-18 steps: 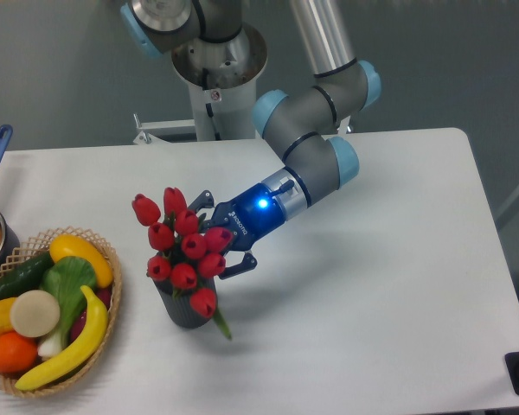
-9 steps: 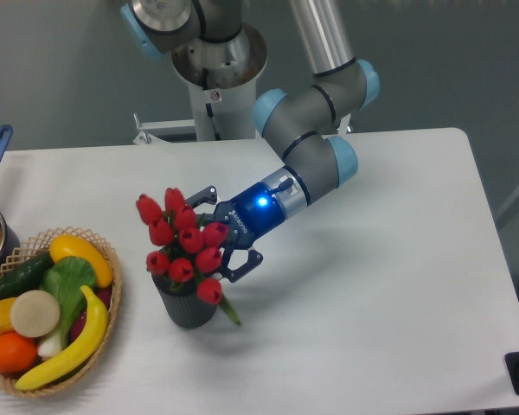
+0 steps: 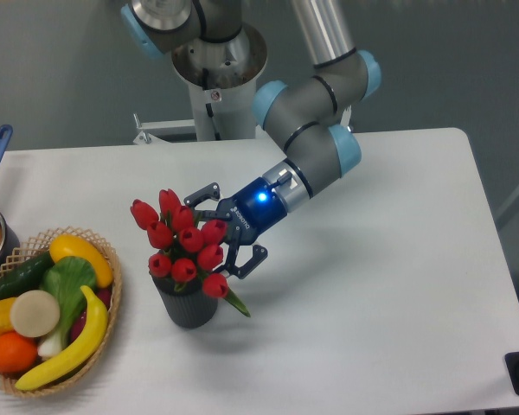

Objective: Insert the flowers into the vase
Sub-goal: 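Open the gripper and pull it away from the tulips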

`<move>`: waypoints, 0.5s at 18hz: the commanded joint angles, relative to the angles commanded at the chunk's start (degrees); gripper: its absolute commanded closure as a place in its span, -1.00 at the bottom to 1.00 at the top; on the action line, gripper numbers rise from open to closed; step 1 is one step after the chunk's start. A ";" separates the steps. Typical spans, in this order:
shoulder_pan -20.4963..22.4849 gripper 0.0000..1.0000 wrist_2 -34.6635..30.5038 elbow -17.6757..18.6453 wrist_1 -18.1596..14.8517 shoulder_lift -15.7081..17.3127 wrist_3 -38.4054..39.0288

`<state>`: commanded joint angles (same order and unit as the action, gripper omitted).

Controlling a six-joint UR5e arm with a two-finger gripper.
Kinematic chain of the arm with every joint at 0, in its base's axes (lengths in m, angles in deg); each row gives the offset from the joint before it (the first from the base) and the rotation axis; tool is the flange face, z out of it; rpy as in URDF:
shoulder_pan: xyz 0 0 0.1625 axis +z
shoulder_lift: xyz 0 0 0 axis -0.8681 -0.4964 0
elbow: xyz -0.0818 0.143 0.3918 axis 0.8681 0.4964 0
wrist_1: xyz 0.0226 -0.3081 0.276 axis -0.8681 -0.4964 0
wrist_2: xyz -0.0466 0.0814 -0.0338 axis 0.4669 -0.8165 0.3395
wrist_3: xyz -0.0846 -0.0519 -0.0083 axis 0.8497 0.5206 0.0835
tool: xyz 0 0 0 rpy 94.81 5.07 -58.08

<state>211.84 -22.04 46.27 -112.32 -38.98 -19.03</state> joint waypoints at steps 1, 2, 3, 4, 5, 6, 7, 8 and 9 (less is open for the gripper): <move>0.09 -1.00 -1.85 -0.70 0.09 0.44 -0.09; 0.09 -1.00 -3.52 -1.84 0.09 0.80 0.00; 0.18 -1.00 -4.84 -2.81 0.09 1.23 0.00; 0.18 -1.00 -5.64 -3.34 0.00 1.94 0.09; 0.62 -1.00 -5.91 -3.95 0.00 2.64 0.09; 2.10 -1.00 -6.34 -4.65 0.09 3.43 0.00; 3.59 -1.00 -7.04 -5.53 -0.09 4.22 0.00; 4.39 -1.00 -8.88 -6.15 0.00 5.18 0.00; 5.10 -1.00 -12.03 -6.68 0.00 6.41 0.00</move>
<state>216.94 -34.06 39.60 -112.32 -32.57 -19.03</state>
